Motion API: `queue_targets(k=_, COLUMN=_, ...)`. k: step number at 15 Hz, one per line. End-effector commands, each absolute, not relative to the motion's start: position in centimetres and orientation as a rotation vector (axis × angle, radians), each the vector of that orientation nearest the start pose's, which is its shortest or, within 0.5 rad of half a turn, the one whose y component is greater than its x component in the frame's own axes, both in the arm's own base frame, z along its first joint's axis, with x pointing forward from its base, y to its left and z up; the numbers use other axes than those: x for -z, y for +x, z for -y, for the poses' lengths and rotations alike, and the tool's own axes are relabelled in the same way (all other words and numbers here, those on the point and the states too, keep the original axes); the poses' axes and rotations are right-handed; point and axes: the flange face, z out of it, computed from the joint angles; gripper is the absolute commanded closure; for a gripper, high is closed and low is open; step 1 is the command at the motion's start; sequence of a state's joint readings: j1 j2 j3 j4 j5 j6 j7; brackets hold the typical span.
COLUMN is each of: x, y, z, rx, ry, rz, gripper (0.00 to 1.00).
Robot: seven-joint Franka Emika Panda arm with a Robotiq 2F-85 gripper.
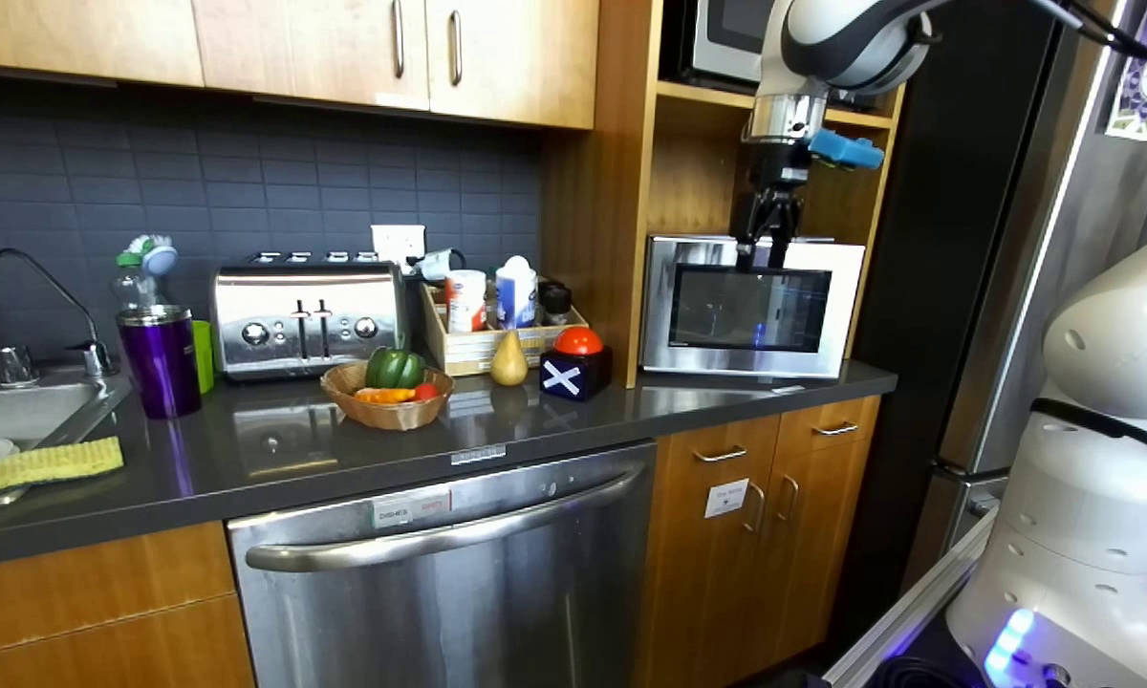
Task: Press a button on the upper microwave.
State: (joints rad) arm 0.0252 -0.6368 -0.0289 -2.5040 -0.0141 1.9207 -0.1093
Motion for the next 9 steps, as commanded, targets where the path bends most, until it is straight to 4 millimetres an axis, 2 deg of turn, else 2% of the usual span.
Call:
queue_targets(k=1, x=-51.9, y=35.8, z=1.0, rx=0.197, ry=-3.149, rz=0.134, gripper=0.00)
queue_targets(k=9, x=-53.7, y=35.3, z=3.0, rx=0.294, ry=-3.168, rz=0.069, gripper=0.00)
